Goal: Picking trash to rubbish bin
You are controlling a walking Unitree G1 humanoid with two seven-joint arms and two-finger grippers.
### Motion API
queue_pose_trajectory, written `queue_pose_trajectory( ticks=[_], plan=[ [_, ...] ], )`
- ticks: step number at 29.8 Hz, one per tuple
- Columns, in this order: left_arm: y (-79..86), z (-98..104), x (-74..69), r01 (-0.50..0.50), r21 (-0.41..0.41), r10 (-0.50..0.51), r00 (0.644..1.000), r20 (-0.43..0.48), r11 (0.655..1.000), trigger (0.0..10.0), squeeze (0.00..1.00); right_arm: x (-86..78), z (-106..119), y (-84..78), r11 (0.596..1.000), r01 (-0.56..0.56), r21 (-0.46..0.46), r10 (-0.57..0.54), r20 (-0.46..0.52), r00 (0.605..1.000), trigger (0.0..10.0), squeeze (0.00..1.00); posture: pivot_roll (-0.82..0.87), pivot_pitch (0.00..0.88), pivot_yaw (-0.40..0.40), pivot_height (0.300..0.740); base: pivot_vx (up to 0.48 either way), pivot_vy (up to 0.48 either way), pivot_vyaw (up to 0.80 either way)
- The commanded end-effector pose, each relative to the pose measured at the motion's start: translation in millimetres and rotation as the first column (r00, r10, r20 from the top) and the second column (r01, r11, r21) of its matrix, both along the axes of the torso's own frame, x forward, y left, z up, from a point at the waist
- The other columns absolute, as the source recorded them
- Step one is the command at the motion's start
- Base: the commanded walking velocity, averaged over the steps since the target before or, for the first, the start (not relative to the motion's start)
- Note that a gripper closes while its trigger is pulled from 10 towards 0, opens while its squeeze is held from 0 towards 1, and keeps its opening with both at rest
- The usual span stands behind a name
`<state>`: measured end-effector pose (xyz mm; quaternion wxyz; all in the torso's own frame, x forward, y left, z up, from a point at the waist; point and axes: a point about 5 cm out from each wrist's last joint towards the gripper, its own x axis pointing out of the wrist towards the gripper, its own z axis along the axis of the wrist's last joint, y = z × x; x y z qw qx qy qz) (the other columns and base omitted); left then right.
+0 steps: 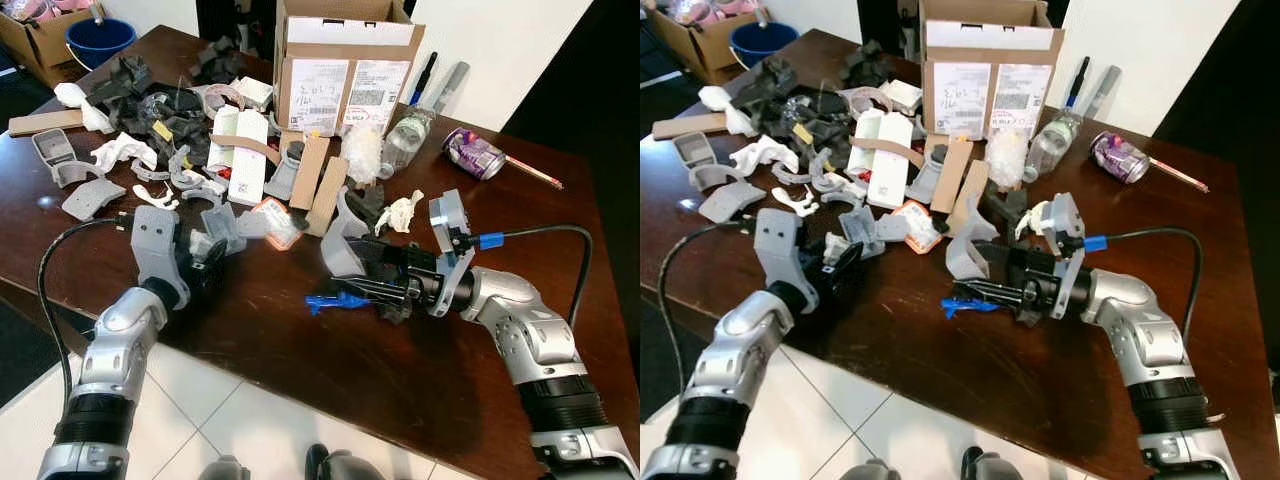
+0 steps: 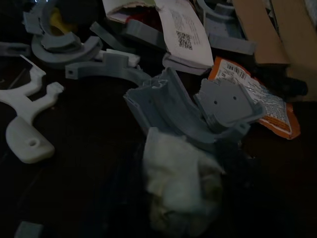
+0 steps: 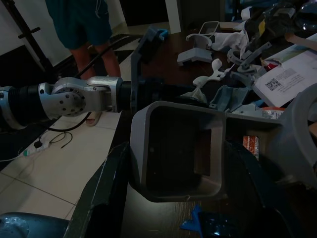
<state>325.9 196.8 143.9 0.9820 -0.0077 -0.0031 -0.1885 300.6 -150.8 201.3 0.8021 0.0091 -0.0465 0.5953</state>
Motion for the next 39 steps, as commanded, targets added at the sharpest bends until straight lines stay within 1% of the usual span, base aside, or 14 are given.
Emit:
queue_pose_trajectory(
  ticks=[1,10,11,12,13,14,18,20,23,26,28,34,37,39],
  plan=[
    [-7.2,-4.8,-0.2,0.024,0.002,-0.024,1.000,-0.013,1.000,0.0,0.00,-0.1,1.2,-3.7,1.000,0.014,-0.013,-0.014,0.015,1.000,0.0,0.00,0.08,0.211,-0.095,0.740,0.000,0.000,0.00],
    [-7.4,0.6,-0.8,0.030,0.004,-0.030,1.000,0.002,1.000,0.0,0.00,2.5,2.9,-3.5,1.000,0.017,-0.008,-0.017,0.024,1.000,0.0,0.00,0.08,0.198,-0.095,0.740,0.000,0.000,0.00],
    [-7.0,6.0,-1.3,0.029,-0.010,-0.029,0.999,0.023,1.000,4.5,0.00,2.9,3.7,-3.4,1.000,0.017,-0.002,-0.017,0.027,0.999,0.0,0.00,0.09,0.195,-0.095,0.740,0.000,0.000,0.00],
    [-6.0,12.9,-1.7,0.027,-0.031,-0.025,0.999,0.048,0.999,7.4,0.00,3.4,4.9,-3.2,1.000,0.017,0.006,-0.018,0.032,0.999,0.0,0.00,0.09,0.194,-0.095,0.740,0.000,0.000,0.00],
    [-5.4,17.7,-2.1,0.025,-0.045,-0.022,0.998,0.066,0.999,7.4,0.00,3.7,5.7,-3.0,1.000,0.017,0.012,-0.018,0.035,0.999,0.0,0.00,0.09,0.194,-0.095,0.740,0.000,0.000,0.00],
    [-4.1,26.4,-2.6,0.021,-0.070,-0.015,0.995,0.096,0.997,10.0,0.00,3.8,8.1,-2.8,0.999,0.013,0.035,-0.015,0.038,0.999,0.0,0.00,0.09,0.190,-0.095,0.740,0.000,0.000,0.00],
    [-3.9,44.2,-5.0,0.047,-0.123,-0.028,0.988,0.150,0.991,10.0,0.00,3.2,12.8,-1.8,0.996,-0.007,0.085,0.003,0.039,0.999,0.0,0.00,0.10,0.184,-0.095,0.740,0.000,0.000,0.00],
    [-7.9,54.5,-9.8,0.109,-0.136,-0.082,0.979,0.184,0.985,10.0,0.00,1.8,13.1,-1.1,0.996,-0.024,0.090,0.021,0.037,0.999,0.0,0.00,0.10,0.180,-0.093,0.740,0.000,0.000,0.00],
    [-12.2,61.9,-15.1,0.169,-0.152,-0.135,0.969,0.209,0.974,10.0,0.00,1.5,12.3,-1.1,0.996,-0.032,0.087,0.029,0.035,0.999,0.0,0.00,0.10,0.179,-0.092,0.740,0.000,0.000,0.00],
    [-11.8,64.8,-16.8,0.181,-0.168,-0.142,0.965,0.220,0.969,10.0,0.00,1.1,11.6,-1.3,0.995,-0.039,0.087,0.036,0.032,0.999,0.0,0.00,0.10,0.175,-0.089,0.740,0.000,0.000,0.00],
    [-8.7,72.7,-22.7,0.224,-0.212,-0.168,0.952,0.256,0.951,10.0,0.00,0.1,10.7,-2.5,0.995,-0.046,0.094,0.043,0.027,0.999,0.0,0.00,0.10,0.171,-0.087,0.740,0.000,0.000,0.00],
    [-7.9,80.3,-30.2,0.282,-0.240,-0.207,0.933,0.296,0.929,10.0,0.00,2.1,12.4,-6.2,0.993,-0.025,0.119,0.021,0.036,0.999,0.0,0.00,0.11,0.167,-0.083,0.740,0.000,0.000,0.00],
    [-16.3,85.3,-44.5,0.392,-0.234,-0.308,0.893,0.327,0.890,10.0,0.00,7.2,18.7,-14.7,0.980,0.026,0.196,-0.036,0.048,0.998,0.0,0.00,0.11,0.160,-0.081,0.740,0.000,0.000,0.00],
    [-20.3,84.1,-47.7,0.416,-0.229,-0.332,0.884,0.330,0.880,10.0,0.00,8.0,19.9,-17.2,0.974,0.038,0.222,-0.050,0.046,0.998,0.0,0.00,0.11,0.158,-0.081,0.740,0.000,0.000,0.00]
  ],
)
